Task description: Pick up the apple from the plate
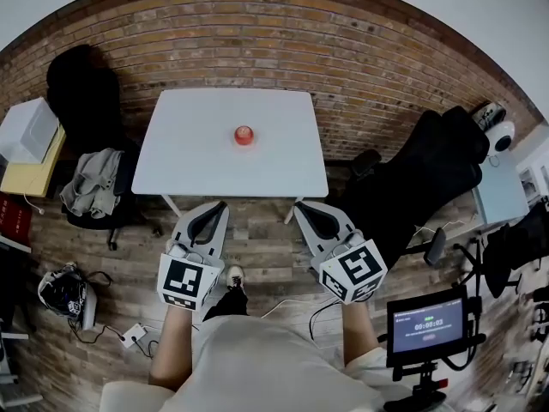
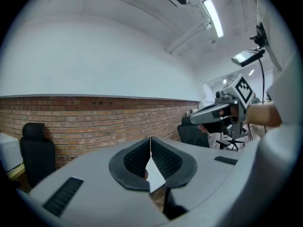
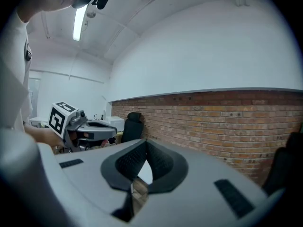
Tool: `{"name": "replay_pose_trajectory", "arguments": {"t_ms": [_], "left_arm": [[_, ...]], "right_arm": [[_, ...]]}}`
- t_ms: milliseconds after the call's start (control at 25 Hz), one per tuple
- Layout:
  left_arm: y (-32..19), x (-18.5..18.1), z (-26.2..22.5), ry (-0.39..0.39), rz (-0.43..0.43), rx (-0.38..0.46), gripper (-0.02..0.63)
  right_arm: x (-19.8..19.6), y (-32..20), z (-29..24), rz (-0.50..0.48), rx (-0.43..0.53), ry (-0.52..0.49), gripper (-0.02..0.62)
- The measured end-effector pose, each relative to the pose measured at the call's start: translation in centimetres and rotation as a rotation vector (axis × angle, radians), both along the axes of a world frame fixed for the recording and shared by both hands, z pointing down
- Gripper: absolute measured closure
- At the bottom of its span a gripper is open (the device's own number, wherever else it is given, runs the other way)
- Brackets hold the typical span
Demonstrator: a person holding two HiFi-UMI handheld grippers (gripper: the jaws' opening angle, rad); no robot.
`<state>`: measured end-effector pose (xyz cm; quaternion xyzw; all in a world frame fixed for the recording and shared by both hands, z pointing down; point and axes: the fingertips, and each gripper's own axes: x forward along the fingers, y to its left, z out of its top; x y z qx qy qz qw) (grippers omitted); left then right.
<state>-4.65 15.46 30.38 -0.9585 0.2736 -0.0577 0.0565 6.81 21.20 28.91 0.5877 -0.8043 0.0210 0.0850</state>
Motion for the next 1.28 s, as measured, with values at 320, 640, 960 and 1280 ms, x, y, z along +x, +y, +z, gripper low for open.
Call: {"name": "replay_pose_trajectory", "arguments": {"t_ms": [320, 640, 960, 1280], "left_arm": [[-5.2, 0.2, -0.2, -0.006, -0.001, -0.015, 0.598], [-7.8, 0.4, 1.2, -0.020, 0.028, -0.058, 0.598], [-12.7, 0.1, 1.6, -0.019, 0.046, -0.039, 0.598], [-17.3, 0.0, 1.8, -0.035, 0.044, -0.054, 0.598]], "right_arm": [[0.6, -4.9, -1.0, 0.018, 0.004, 0.002, 0.594], [2.0, -7.0, -1.6, 0.098, 0.006, -0.065, 0.594], [2.0, -11.5, -1.1, 0.130, 0.011, -0.068, 0.594], [0.9, -16.0, -2.0, 0.097, 0.044, -0.023, 0.592]]}}
